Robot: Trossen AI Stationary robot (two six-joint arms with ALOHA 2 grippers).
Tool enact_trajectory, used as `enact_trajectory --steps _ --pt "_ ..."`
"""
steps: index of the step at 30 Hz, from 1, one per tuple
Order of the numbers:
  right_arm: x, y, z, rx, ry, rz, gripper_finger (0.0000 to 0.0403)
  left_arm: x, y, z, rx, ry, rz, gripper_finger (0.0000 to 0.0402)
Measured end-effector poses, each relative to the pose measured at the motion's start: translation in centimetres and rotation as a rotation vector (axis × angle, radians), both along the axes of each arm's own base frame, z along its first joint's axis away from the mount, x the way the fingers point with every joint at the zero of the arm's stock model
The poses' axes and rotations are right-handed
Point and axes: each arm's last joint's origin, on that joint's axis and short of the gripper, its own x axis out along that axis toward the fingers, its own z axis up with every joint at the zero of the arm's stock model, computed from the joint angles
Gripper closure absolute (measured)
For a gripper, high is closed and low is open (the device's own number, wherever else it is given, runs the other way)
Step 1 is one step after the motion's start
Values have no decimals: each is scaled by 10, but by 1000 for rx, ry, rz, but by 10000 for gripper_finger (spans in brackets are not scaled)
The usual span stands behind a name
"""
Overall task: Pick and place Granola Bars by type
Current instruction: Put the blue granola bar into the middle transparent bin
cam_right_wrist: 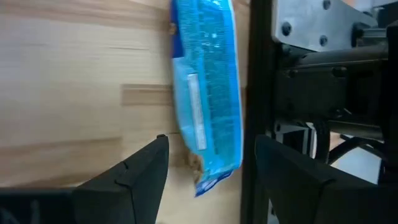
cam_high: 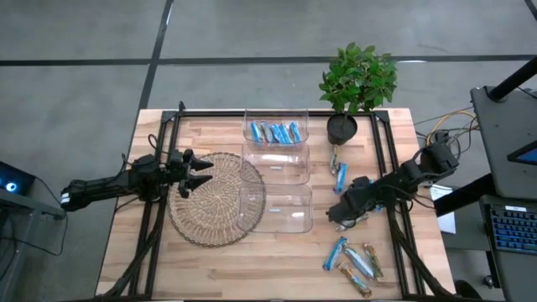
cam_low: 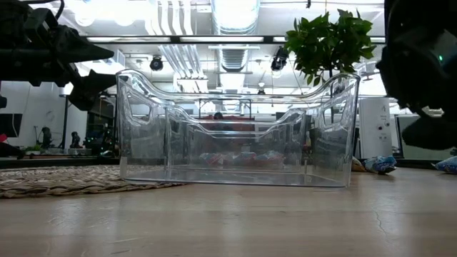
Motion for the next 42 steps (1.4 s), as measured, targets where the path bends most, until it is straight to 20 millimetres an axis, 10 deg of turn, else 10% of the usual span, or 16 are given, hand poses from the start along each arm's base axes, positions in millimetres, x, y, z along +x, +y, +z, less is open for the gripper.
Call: enact_trajectory --steps 17,30,42 --pt "-5 -1 -23 107 43 19 210 0 0 0 0 0 0 140" --pt "-3 -1 -20 112 12 30 362 0 0 0 0 0 0 140" --pt "17 6 33 98 -62 71 384 0 0 0 0 0 0 140"
